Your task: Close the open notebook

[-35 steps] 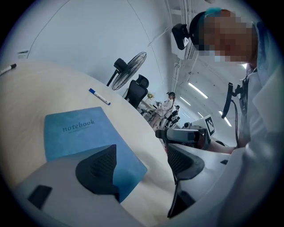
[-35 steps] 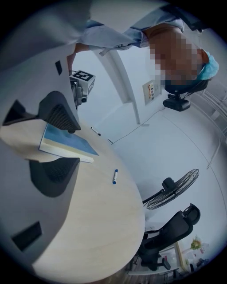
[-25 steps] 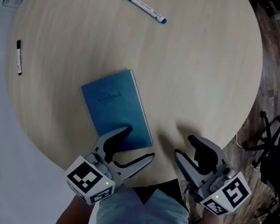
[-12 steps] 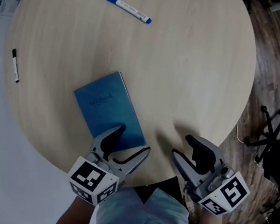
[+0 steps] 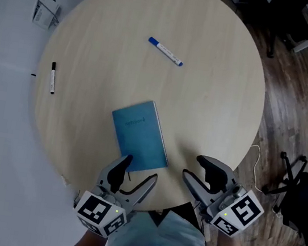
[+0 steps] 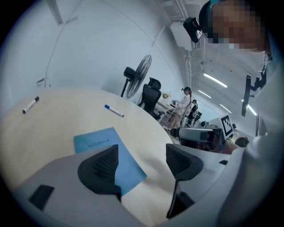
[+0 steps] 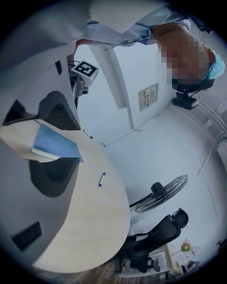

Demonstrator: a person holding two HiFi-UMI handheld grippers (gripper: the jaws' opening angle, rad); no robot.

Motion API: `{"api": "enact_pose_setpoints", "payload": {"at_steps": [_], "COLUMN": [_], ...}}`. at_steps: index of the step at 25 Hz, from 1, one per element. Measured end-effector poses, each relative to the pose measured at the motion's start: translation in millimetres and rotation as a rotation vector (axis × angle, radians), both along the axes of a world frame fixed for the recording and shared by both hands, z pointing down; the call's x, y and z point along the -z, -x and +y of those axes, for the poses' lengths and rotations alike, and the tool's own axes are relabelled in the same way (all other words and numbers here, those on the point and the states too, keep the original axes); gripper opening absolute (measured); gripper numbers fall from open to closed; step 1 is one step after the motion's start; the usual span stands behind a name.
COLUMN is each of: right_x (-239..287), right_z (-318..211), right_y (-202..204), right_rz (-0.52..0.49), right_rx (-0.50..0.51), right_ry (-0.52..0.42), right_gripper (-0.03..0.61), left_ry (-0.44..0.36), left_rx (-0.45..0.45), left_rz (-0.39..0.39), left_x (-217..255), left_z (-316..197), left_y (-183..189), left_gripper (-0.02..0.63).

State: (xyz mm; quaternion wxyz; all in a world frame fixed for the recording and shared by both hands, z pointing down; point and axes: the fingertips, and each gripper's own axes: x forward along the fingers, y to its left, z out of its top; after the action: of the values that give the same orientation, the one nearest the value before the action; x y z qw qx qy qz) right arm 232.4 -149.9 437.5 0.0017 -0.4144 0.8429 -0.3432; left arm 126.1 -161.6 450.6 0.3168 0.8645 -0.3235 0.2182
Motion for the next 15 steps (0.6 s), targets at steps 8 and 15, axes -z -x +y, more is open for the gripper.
{"api": "enact_pose_setpoints", "payload": {"at_steps": [8, 15], "right_x": [123, 188], "right_z": [-11, -2], "right_y": [50, 99], "right_rz": [0.095, 0.192], "right_rx": [0.088, 0.066], "right_ry": [-0.26, -0.442], "right_gripper": [0.199, 0.194], "left_ry": [-0.39, -0.622], "left_rx": [0.386, 0.559], "left_rz": [0.008, 0.001], "left_x": [150, 229], "left_z": [-4, 14], "left_y": [95, 155], "left_gripper": [0.155, 0.034]}}
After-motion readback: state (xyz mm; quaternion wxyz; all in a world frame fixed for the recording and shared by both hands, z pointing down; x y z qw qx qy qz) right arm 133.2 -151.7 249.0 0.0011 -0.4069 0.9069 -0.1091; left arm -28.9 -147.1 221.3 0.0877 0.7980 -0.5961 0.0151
